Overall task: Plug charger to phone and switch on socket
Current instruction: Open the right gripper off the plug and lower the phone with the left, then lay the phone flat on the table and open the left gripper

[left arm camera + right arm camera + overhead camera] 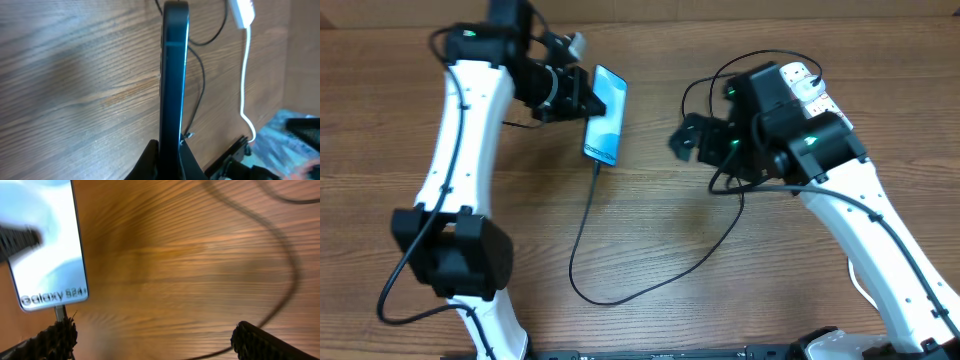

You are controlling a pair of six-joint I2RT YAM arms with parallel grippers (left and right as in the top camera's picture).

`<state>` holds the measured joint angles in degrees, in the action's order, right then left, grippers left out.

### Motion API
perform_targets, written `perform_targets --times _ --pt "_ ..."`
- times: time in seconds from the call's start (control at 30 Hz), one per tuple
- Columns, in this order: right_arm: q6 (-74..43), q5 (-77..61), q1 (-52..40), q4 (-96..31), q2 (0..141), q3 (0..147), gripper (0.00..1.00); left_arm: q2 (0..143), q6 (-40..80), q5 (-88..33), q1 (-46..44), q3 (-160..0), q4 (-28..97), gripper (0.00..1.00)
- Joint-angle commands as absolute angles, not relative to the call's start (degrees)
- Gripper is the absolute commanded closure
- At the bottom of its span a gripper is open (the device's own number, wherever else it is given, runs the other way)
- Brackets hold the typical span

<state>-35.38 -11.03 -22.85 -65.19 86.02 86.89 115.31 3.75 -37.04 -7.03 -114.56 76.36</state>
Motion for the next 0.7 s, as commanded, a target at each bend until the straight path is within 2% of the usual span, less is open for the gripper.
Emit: perform_targets --times 0.0,0.13,0.37,0.67 --pt "-34.2 -8.6 -19.4 -66.3 86.1 87.4 0.00 118.7 4.3 -36.3 -7.8 -112.2 74.5 0.96" --pt "-32.8 -8.0 -16.1 -67.8 86.1 87.4 0.00 123.3 2.2 -41.8 -8.6 -112.1 74.0 0.96" --pt "-32.9 -7.5 -11.9 -68.3 86.3 87.4 0.00 131.7 0.7 -42.1 -9.3 -112.1 70.8 0.96" --pt "-32.9 -7.1 -11.5 -68.3 88.1 87.3 0.00 138.1 -0.4 -41.8 -9.4 -112.1 68.6 0.96"
